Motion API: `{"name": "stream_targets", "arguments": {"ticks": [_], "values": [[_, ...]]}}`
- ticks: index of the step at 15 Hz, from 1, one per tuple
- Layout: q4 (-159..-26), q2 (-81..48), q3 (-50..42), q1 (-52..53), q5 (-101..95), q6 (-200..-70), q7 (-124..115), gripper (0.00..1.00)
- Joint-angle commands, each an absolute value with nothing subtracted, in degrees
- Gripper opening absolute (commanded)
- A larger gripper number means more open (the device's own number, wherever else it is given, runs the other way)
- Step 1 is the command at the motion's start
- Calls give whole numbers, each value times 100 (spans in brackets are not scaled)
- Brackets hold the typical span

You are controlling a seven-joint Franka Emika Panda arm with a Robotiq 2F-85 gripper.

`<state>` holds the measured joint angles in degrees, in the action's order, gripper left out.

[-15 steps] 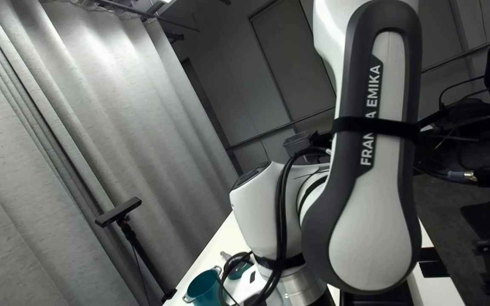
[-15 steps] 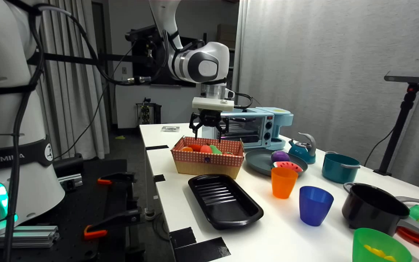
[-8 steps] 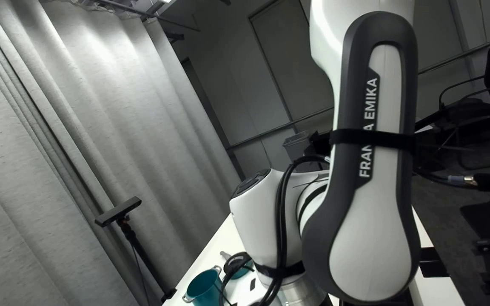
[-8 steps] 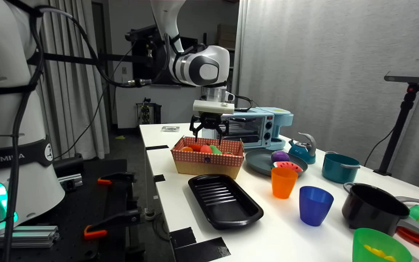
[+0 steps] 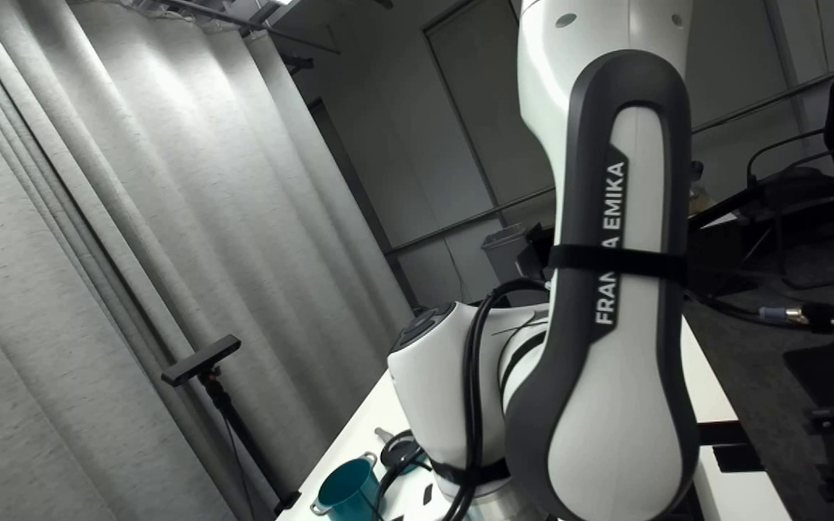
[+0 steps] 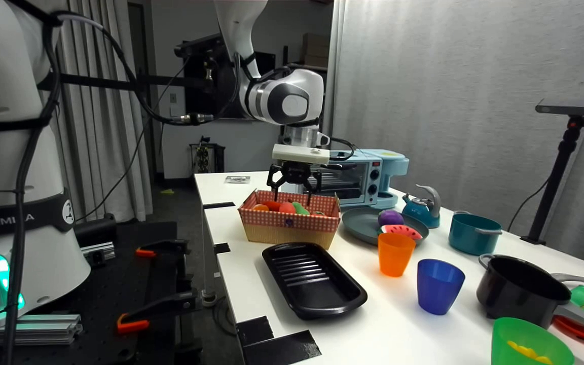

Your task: Pick up the red plush toy from the basket and put it in the orange cup.

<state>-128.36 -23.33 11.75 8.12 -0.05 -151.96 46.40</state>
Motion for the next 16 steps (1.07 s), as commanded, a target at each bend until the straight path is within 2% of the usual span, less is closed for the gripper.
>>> {"name": "stream_targets", "arguments": {"ticks": [1,14,15,16], "values": [[-12686,-2531,1296,634,-150,-15330,4544,100],[-12619,-2779,1289,667,-362,-15346,4372,100],[-12599,-2805,1296,657,-360,-15339,4360,95],[-12585,-2822,1301,654,-358,-15341,4360,74]]}}
